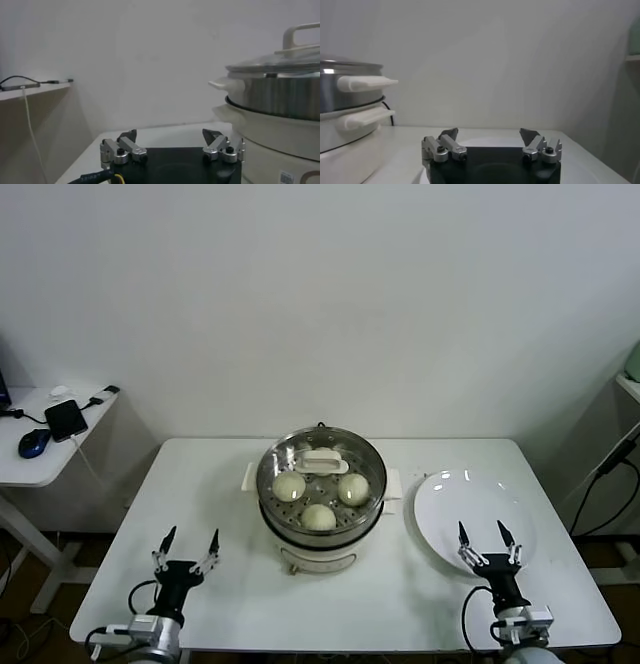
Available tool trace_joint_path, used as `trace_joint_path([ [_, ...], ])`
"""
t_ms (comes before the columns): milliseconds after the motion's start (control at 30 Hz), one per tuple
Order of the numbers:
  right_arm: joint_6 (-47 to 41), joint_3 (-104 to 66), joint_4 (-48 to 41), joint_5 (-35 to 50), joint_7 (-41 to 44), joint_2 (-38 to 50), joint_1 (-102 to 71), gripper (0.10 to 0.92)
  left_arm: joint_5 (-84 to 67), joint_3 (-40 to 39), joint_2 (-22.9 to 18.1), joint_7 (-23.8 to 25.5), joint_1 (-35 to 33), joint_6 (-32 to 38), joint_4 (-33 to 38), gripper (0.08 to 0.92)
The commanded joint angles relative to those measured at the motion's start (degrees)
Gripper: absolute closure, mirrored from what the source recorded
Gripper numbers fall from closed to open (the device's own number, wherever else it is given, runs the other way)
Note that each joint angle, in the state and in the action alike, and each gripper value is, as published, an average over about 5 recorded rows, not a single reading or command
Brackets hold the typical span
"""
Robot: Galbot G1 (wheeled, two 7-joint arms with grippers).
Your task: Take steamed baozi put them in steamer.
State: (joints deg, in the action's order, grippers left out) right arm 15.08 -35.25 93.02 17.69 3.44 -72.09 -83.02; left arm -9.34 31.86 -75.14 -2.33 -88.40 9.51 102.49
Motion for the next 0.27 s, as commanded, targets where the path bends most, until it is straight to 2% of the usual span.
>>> trace_joint_path([
  [33,0.24,0.13,0.11,0.41,-0.01,-0.1,0.05,0.203,-3.34,0.82,0.36,0.04,-1.0,3.29,-2.97,0.177],
  [267,0.31,0.12,0.17,0.45,0.01,-0.12,-0.13,0.203,-3.37,0.77,0.42,0.09,-1.26,3.24,-2.13,0.177],
])
